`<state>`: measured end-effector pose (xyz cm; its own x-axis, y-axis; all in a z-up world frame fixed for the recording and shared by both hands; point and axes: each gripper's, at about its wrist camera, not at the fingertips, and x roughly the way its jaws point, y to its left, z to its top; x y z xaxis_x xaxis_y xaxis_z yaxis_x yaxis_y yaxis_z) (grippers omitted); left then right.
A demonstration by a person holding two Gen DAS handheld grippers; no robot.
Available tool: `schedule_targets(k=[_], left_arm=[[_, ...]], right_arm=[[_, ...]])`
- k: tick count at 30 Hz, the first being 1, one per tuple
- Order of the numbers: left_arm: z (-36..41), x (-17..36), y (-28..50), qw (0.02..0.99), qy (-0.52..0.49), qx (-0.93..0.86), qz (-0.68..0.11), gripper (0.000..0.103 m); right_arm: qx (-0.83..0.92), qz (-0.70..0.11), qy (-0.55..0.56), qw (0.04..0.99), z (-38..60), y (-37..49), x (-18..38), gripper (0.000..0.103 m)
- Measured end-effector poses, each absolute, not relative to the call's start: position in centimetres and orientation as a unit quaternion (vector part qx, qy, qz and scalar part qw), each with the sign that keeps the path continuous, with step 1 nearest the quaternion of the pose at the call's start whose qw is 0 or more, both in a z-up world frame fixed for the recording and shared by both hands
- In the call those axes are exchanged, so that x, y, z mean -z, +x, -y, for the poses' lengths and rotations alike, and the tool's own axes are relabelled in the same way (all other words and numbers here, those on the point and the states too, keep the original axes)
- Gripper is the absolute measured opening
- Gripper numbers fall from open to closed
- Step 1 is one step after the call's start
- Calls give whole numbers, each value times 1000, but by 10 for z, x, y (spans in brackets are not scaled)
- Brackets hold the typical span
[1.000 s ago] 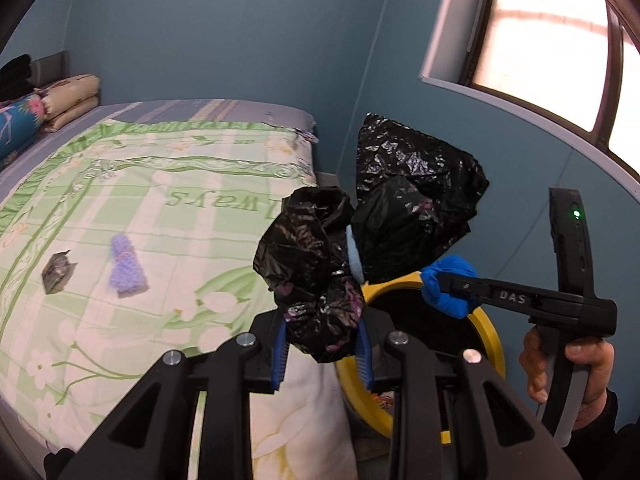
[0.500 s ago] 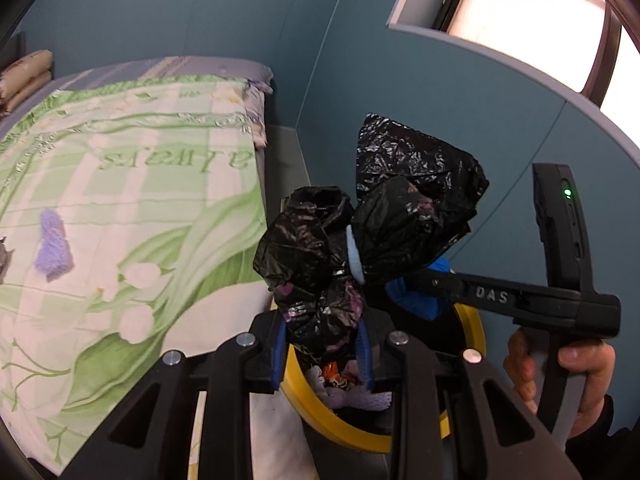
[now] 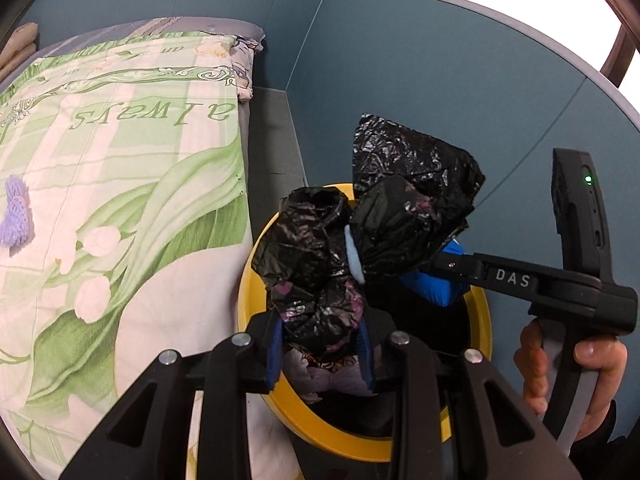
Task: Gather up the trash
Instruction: 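Open the left tool over the bin while the right tool releases the blue glove, then move both open tools back toward the snack packet and lavender mesh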
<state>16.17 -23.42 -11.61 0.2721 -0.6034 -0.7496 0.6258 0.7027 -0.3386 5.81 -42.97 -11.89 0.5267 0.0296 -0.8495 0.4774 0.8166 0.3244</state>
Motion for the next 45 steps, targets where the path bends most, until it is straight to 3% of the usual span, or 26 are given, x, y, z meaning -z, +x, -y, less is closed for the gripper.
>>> schedule_targets(k=[5,13,19,36,45], left_arm=[[236,119,159,796,11,385,-468,35],[221,113,155,801,-8,384,-459,63],[201,97,155,827,-9,366,-428,78],[70,74,213,897,-59,221,-379,89],[-21,78,259,914,-84,127,-376,90]], right_arm=[[142,-473,289,820,440,55,124,37],[171,-459,302,818,453,49,119,47],[181,-430,298,833,454,48,105,58],[50,-363,227,902,350,122,61,73],[-29,-352,171,920,278,194,58,74]])
